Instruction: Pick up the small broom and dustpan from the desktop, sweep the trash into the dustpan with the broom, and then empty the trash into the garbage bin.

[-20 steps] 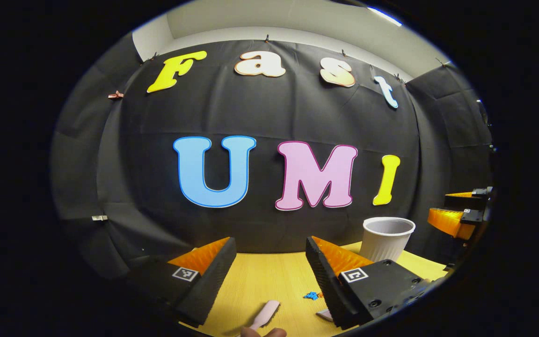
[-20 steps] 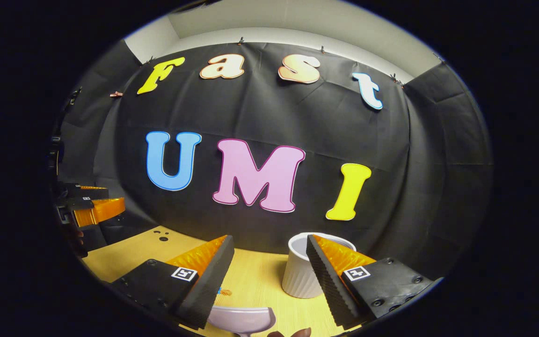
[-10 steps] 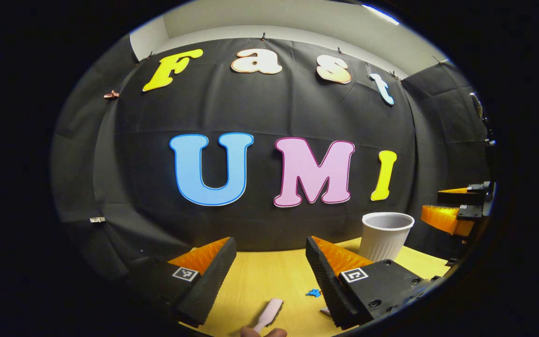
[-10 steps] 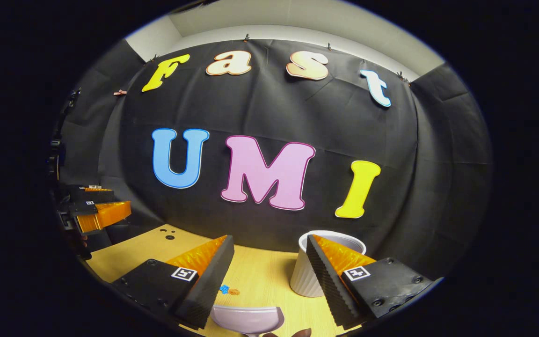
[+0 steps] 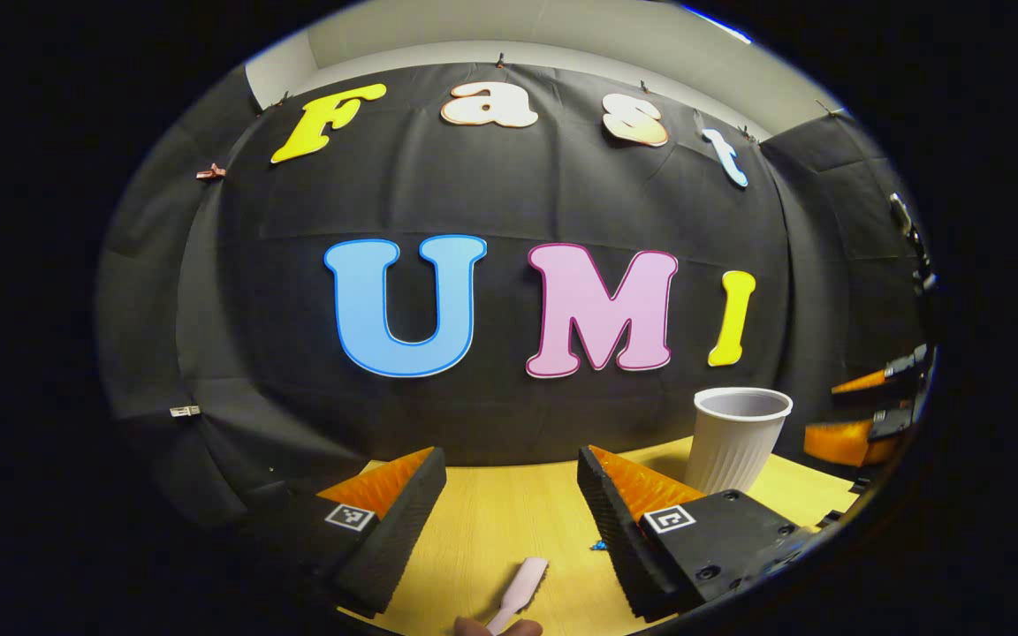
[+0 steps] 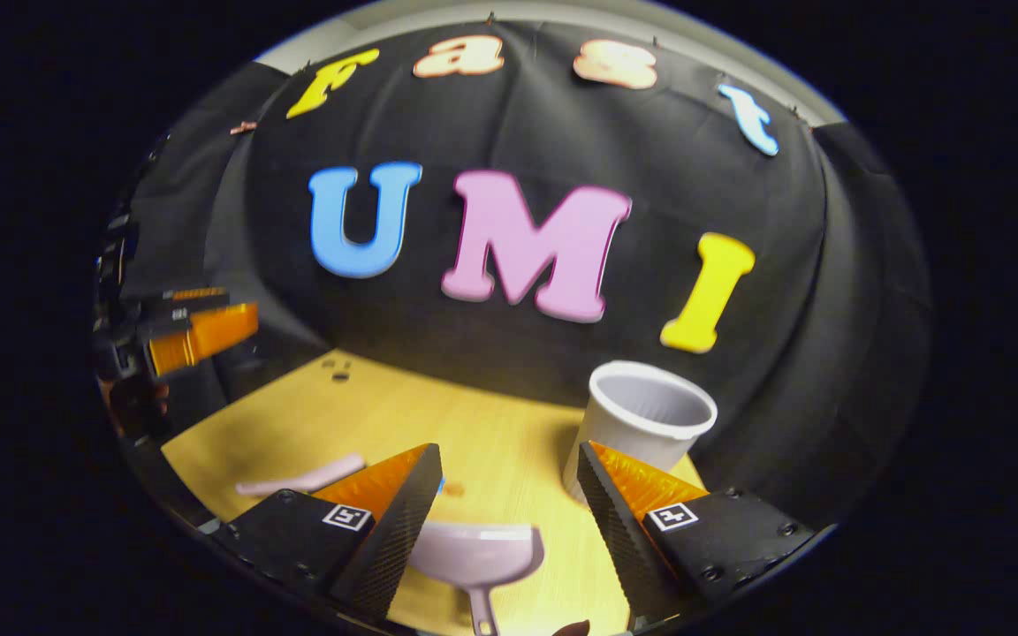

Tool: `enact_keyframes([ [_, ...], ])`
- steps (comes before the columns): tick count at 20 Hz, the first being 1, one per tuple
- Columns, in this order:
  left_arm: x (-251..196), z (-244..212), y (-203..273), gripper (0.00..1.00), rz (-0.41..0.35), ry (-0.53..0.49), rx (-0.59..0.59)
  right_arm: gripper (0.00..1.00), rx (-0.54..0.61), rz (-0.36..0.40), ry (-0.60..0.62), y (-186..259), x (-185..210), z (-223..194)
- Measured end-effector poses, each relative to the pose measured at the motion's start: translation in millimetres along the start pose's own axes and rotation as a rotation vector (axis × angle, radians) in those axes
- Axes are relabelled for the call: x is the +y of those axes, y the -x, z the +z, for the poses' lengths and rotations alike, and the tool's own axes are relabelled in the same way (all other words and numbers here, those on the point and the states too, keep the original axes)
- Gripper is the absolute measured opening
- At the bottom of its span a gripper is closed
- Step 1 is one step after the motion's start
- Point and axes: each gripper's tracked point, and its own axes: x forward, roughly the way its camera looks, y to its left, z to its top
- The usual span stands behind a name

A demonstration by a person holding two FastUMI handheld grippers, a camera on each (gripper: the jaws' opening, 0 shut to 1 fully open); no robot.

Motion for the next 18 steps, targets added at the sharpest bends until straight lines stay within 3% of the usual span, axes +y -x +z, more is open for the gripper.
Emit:
enact_keyframes([
  [4,2,-17,-3,0.95,0.008,-0.01,0.033,0.96,0.313,0.026,-0.001,-6,-4,-114],
  [7,1,-26,-2,0.95,0.014,-0.018,0.05,0.96,0.48,0.046,-0.001,-15,-3,-169],
  [11,0,-33,0,0.95,0.018,-0.031,0.069,0.95,0.601,0.082,-0.01,-29,14,-228],
  [15,2,-43,4,0.95,0.033,-0.035,0.089,0.91,0.676,0.113,-0.034,-53,27,-255],
  [16,3,-43,3,0.95,0.035,-0.04,0.094,0.85,0.691,0.112,-0.04,-60,29,-261],
  [18,5,-46,3,0.95,0.043,-0.049,0.1,0.83,0.73,0.112,-0.052,-69,30,-272],
])
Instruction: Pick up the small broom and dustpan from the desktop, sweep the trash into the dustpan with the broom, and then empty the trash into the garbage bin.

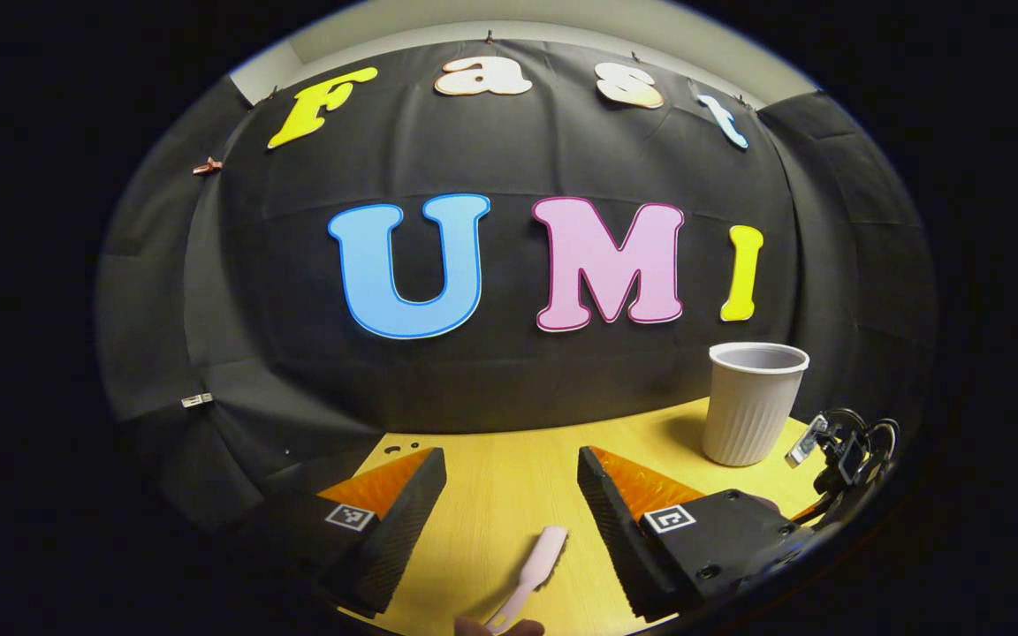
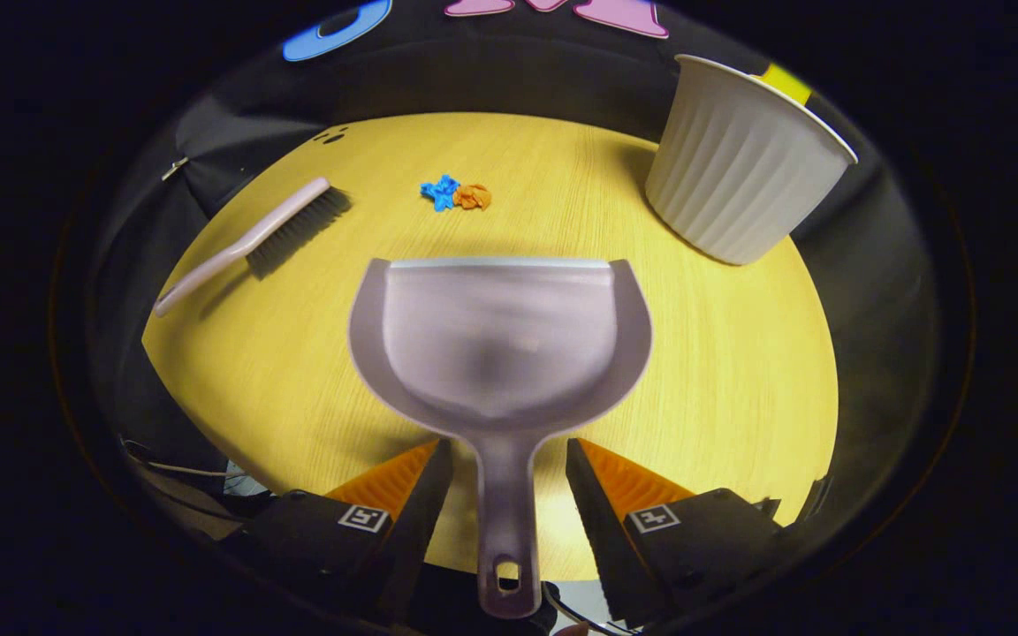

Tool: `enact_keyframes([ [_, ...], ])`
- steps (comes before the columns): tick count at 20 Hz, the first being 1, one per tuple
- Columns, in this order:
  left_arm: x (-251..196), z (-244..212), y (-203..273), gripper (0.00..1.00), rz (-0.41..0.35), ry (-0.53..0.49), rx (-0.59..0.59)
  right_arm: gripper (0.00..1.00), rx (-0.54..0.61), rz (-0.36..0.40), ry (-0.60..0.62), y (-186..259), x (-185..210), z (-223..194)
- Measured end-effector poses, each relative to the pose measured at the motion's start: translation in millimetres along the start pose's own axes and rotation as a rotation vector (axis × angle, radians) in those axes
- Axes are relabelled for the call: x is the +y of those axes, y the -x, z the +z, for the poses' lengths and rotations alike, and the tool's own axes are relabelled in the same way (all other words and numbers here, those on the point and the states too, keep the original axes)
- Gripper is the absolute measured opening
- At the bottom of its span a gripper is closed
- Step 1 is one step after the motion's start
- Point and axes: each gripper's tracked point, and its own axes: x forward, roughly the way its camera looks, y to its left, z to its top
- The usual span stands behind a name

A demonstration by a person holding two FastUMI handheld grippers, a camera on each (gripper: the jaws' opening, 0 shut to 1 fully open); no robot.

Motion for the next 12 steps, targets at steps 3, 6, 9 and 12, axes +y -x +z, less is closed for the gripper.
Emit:
enact_keyframes([
  [3,2,-3,1,0.95,0.003,0.0,0.009,0.83,0.059,0.013,-0.032,-15,3,-3],
  [6,2,-9,0,0.95,0.011,-0.001,0.022,0.73,0.105,0.019,-0.067,-26,6,-5],
  [9,4,-12,-1,0.93,0.016,0.002,0.035,0.59,0.096,0.023,-0.046,-27,6,4],
  [12,5,-16,-3,0.93,0.016,0.007,0.043,0.39,0.108,0.021,-0.028,-29,6,5],
])
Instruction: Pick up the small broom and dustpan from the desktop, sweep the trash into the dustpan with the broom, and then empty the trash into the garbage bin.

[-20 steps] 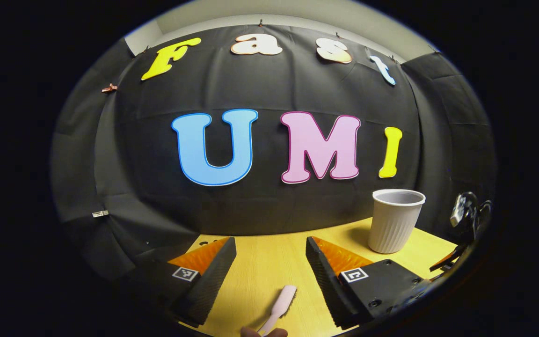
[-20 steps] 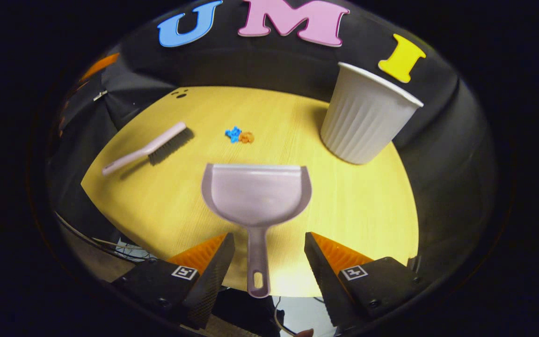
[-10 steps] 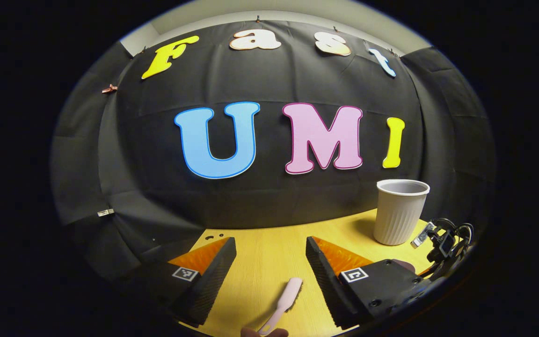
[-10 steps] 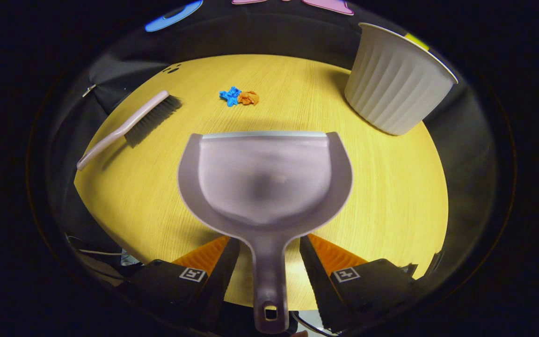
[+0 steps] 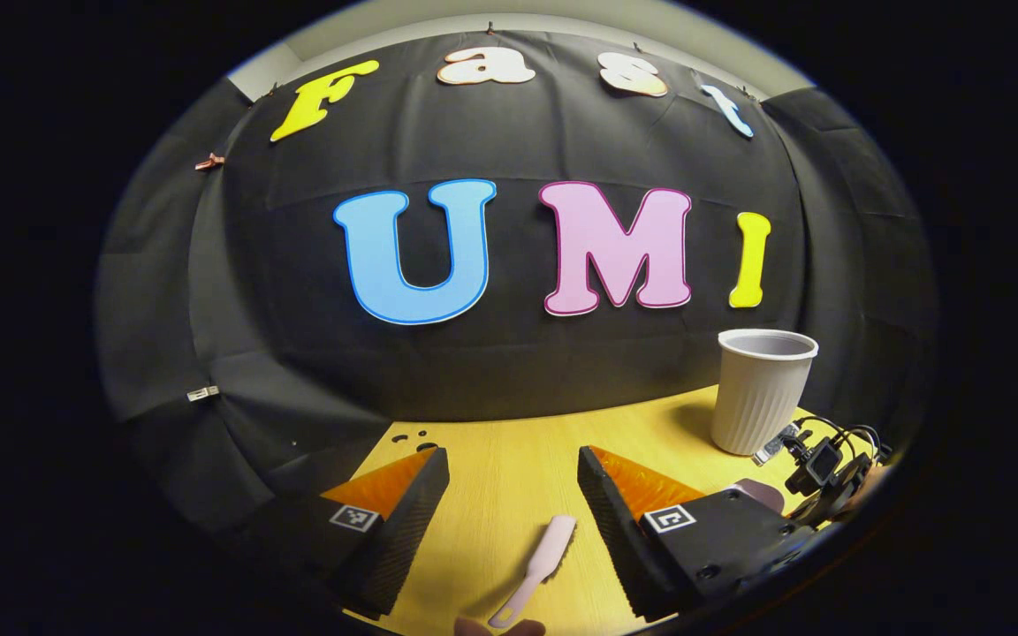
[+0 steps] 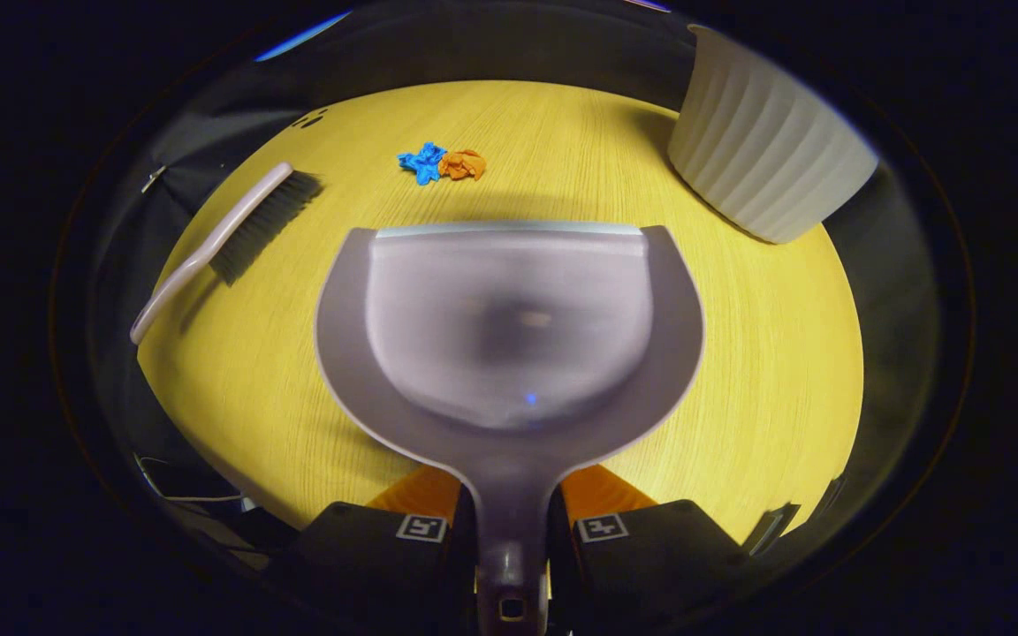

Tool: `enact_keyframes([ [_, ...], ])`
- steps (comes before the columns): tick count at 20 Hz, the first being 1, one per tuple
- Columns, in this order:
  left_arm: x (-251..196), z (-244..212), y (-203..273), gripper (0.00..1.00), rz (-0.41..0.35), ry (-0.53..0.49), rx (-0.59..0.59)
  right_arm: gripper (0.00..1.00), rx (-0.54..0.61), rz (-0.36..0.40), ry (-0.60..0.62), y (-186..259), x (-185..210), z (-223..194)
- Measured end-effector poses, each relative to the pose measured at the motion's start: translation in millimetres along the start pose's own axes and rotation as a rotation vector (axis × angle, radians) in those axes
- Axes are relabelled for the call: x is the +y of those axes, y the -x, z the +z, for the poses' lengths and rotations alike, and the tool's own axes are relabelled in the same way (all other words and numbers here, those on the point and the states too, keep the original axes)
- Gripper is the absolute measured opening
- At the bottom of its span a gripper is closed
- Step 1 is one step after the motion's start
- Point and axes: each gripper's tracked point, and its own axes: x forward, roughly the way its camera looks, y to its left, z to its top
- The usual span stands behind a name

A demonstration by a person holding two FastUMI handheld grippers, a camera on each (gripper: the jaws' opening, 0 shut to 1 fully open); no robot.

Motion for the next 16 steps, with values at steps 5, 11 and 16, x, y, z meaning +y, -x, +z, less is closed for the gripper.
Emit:
enact_keyframes([
  [5,-9,-44,-13,0.93,-0.049,0.018,0.116,0.35,-0.037,0.048,0.005,4,1,3],
  [11,-22,-152,-10,0.94,-0.176,0.056,0.5,0.36,-0.075,0.059,0.115,27,-11,-2],
  [16,-17,-217,-21,0.94,-0.198,-0.025,0.69,0.33,-0.064,0.077,0.129,42,-21,-11],
])
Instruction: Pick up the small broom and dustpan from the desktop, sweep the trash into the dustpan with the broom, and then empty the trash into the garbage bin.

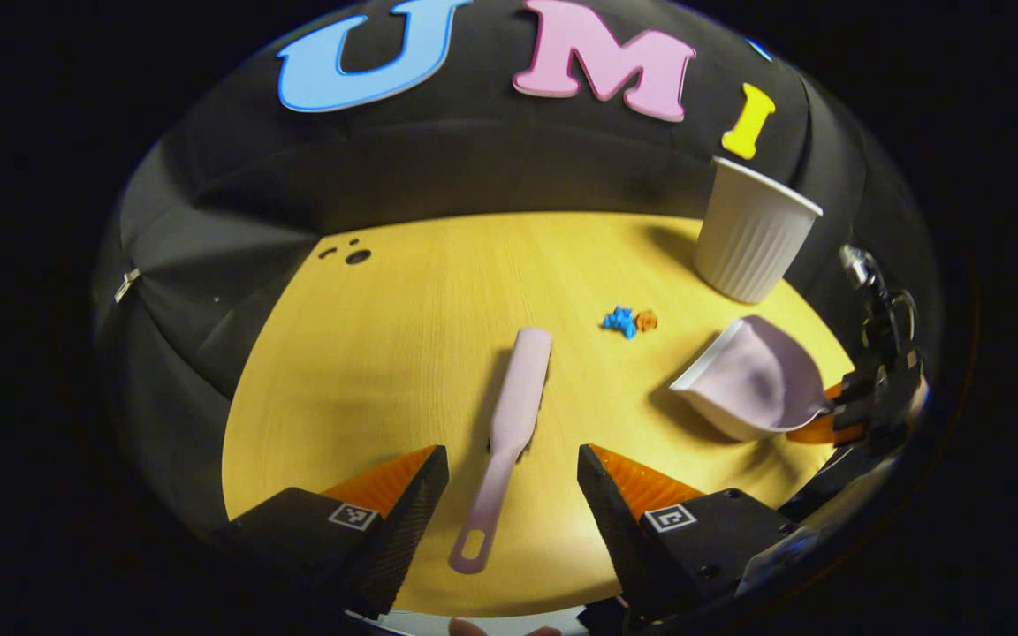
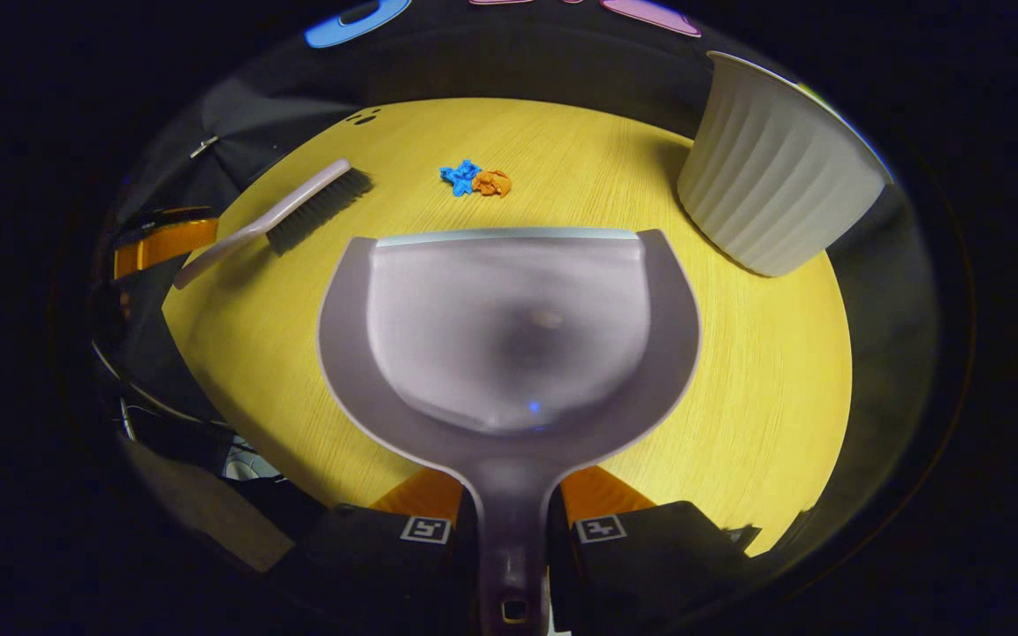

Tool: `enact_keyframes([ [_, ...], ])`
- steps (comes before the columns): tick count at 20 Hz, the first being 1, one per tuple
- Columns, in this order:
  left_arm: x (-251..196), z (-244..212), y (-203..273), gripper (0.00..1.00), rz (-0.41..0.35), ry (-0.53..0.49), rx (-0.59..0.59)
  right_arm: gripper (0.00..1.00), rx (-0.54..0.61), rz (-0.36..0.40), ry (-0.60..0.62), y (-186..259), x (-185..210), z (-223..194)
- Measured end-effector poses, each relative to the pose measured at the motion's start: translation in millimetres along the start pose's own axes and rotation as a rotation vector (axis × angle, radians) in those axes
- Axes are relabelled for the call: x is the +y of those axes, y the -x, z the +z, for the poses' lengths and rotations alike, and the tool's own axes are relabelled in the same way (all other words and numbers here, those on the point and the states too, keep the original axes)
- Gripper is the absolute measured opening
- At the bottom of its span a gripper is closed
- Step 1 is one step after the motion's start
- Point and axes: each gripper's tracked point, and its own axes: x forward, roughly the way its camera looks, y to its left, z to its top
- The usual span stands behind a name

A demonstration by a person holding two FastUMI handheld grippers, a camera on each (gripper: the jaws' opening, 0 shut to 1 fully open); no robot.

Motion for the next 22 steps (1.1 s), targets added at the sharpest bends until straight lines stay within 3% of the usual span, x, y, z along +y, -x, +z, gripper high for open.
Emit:
enact_keyframes([
  [3,-1,-21,-36,0.87,-0.019,-0.037,0.095,0.4,0.009,-0.003,-0.005,2,-4,-3],
  [7,-2,-34,-69,0.79,-0.041,-0.046,0.18,0.36,0.01,0.005,-0.016,4,-4,-3],
  [10,2,-37,-84,0.65,-0.031,-0.074,0.214,0.36,0.01,0.008,-0.01,7,-5,-1],
  [11,1,-38,-88,0.63,-0.039,-0.079,0.221,0.4,0.011,0.008,-0.007,8,-5,-1],
  [12,0,-38,-90,0.63,-0.047,-0.084,0.23,0.36,0.012,0.007,-0.005,8,-5,-1],
  [15,-2,-35,-96,0.6,-0.061,-0.108,0.229,0.4,0.017,0.01,0.005,10,-7,0],
  [16,-2,-36,-97,0.59,-0.067,-0.113,0.233,0.36,0.019,0.011,0.011,11,-7,0],
  [18,-1,-30,-97,0.52,-0.07,-0.128,0.229,0.33,0.027,0.014,0.036,14,-10,2],
  [19,-1,-29,-99,0.34,-0.069,-0.141,0.229,0.36,0.03,0.013,0.057,16,-12,4],
  [21,-1,-19,-102,0.3,-0.049,-0.178,0.218,0.32,0.055,-0.002,0.114,21,-18,9],
  [22,1,-10,-105,0.27,-0.026,-0.202,0.205,0.36,0.079,-0.008,0.145,21,-21,10],
])
